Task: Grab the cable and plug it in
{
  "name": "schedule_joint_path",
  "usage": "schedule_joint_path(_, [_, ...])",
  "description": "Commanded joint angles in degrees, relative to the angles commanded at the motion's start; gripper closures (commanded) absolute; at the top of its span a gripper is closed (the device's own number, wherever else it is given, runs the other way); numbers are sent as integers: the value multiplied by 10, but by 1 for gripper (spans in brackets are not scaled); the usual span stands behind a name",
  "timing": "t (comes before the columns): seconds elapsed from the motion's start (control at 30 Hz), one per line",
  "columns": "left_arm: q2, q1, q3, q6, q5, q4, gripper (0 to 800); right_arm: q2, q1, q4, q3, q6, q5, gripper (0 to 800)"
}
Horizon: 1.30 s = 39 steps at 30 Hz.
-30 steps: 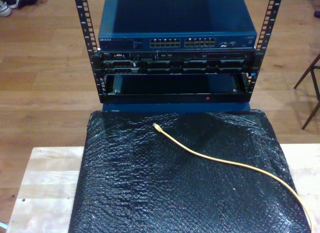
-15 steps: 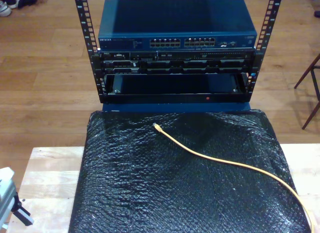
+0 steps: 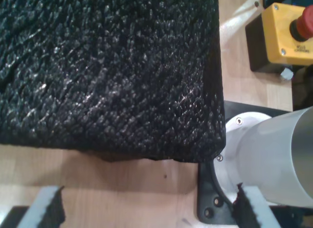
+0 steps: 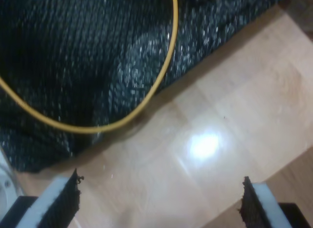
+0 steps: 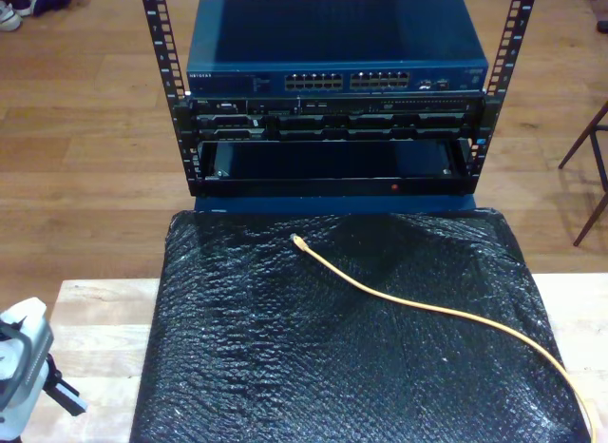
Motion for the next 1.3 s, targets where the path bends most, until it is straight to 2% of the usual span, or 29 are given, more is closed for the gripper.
schedule_joint_path(0.17, [1,-1,1,-4,-1,-1,0,-8,39,5,-2,37,-6,4])
schedule_joint_path(0.43, [4,-1,2,-4,-3,-10,0,2,127,5,-4,97,-77,4])
schedule_joint_path(0.8, [6,-2,3,-38,-3,-11,0,68,275,2,-40,172,-147,4])
schedule_joint_path(1.03, [6,-23,4,-63,-4,-18,0,102,376,-2,-41,232,-192,4])
schedule_joint_path(1.3, [8,-30,14,-80,-19,-19,0,126,482,-36,-40,306,-256,4])
